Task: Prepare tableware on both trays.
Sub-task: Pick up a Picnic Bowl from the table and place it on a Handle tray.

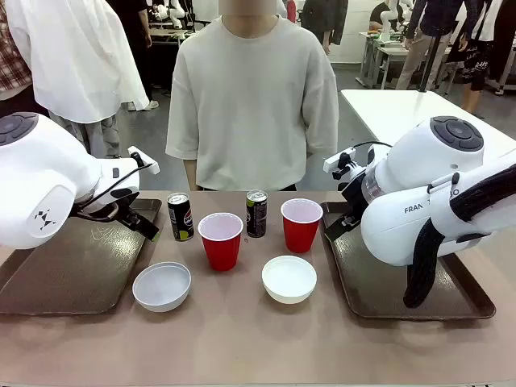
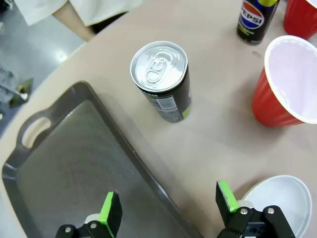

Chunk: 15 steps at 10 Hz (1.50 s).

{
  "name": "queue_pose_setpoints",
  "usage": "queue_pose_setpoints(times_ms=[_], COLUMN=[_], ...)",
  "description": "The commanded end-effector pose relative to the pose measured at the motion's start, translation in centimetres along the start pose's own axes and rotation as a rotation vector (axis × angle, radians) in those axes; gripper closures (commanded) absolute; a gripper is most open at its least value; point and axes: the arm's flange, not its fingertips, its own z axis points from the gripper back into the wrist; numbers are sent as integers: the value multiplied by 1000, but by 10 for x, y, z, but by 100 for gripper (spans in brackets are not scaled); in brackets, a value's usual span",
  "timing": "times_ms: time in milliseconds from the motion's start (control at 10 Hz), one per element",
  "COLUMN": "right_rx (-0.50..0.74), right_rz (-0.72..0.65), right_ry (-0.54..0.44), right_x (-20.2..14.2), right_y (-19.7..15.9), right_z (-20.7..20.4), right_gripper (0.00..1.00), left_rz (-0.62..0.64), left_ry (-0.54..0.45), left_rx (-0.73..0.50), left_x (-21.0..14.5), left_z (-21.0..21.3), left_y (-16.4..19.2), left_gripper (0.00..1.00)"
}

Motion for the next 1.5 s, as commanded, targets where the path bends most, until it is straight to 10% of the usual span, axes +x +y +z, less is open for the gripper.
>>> queue_pose_setpoints(times_ms=[0, 1400], right_rx=[0, 0], right_rz=[0, 0], right_ry=[0, 0], right_x=[0, 0], right_y=[0, 0], right_z=[0, 0], right_gripper=[0, 0], left_rz=[0, 0], left_ry=[0, 0], left_rx=[0, 0], left_x=[0, 0], left_z=[0, 0], left_y=[0, 0], left_gripper=[0, 0])
